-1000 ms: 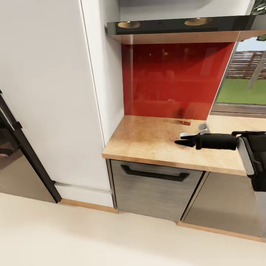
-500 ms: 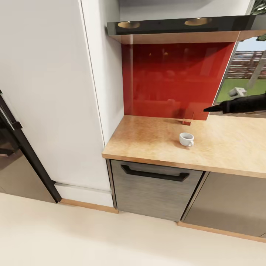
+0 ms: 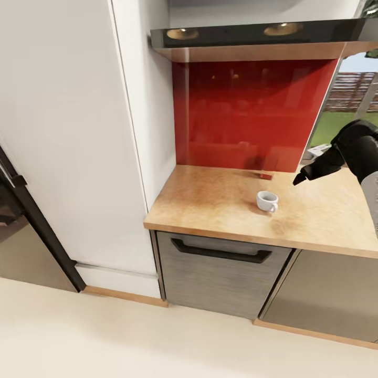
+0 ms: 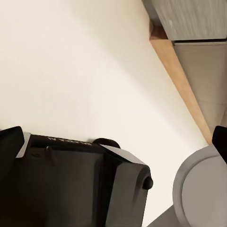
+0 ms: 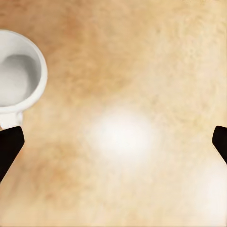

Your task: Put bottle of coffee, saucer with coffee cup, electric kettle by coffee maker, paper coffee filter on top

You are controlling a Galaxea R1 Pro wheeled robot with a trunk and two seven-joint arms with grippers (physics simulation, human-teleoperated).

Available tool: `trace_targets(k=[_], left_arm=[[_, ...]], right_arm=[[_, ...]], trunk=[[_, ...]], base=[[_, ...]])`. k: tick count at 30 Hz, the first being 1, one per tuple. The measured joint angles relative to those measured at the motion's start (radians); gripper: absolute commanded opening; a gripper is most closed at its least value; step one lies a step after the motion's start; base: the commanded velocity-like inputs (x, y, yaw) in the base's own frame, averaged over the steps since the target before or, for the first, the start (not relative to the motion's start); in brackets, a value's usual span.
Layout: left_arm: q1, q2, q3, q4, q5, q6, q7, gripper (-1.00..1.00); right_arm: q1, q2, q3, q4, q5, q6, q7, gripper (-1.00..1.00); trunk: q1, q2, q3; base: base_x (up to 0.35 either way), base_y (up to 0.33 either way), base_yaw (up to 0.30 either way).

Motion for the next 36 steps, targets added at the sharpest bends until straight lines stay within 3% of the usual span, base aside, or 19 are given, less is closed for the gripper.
trace_targets(k=[13,22,36], left_arm=[[0.000,0.000,0.000,0.000,0.000,0.000,0.000,1.00],[0.000,0.000,0.000,0.000,0.000,0.000,0.000,1.00],[0.000,0.000,0.000,0.000,0.000,0.000,0.000,1.00]], right_arm=[[-0.001,0.015,0.005,0.005,0.013,-0.001,0.001,1.00],[0.003,0.044,0.004,0.007,0.014,-0.002,0.002,1.00],[0.026,0.048,0.000,0.008,0.013,-0.005,0.000,1.00]], trunk=[[0.000,0.000,0.000],[0.000,0.000,0.000],[0.000,0.000,0.000]], base=[[0.092,0.000,0.000],[0.113,0.000,0.000],[0.039,0.000,0.000]])
